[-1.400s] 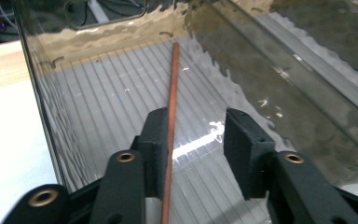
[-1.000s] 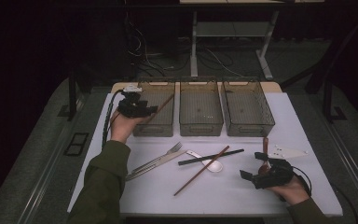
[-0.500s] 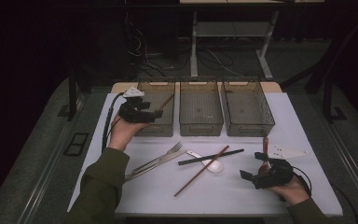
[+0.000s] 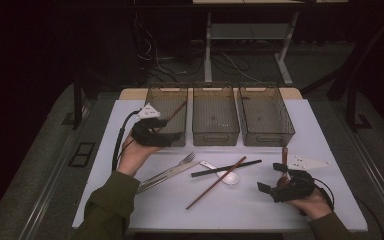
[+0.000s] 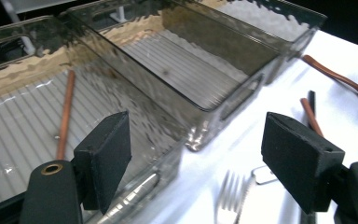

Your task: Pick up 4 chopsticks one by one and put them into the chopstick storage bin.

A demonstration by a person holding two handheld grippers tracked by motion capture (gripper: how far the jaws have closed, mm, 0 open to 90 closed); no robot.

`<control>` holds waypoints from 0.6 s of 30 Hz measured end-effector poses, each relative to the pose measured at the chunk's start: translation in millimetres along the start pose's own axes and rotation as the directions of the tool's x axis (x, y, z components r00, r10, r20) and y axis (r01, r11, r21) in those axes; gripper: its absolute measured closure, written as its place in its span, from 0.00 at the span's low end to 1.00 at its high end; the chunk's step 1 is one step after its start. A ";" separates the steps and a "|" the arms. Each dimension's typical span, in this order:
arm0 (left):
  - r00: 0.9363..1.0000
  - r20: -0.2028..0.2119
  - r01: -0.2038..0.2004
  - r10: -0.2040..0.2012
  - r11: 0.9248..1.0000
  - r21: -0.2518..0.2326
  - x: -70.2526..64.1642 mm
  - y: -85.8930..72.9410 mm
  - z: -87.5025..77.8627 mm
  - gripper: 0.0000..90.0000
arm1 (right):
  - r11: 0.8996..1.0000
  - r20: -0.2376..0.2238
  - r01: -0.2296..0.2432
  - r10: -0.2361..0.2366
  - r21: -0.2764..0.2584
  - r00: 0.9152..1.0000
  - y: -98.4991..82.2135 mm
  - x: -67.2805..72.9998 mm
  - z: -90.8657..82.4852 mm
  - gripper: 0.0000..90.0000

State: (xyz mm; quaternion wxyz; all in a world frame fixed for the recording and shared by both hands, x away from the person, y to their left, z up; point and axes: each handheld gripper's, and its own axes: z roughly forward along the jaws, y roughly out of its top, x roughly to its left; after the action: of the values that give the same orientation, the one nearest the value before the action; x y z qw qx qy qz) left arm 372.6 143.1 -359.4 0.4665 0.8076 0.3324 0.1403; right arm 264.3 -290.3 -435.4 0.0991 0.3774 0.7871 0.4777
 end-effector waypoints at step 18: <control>0.994 0.085 -0.072 0.073 0.997 -0.015 -59.3 -30.4 -1.5 0.22 | 1.000 -0.001 0.002 -0.002 -0.009 1.000 0.9 0.2 1.1 0.01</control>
State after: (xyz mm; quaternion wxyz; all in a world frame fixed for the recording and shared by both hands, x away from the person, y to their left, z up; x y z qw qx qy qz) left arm 315.6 114.9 -379.5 0.4796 0.8216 0.2817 0.1247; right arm 265.1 -289.1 -435.2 0.1010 0.3761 0.7852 0.4814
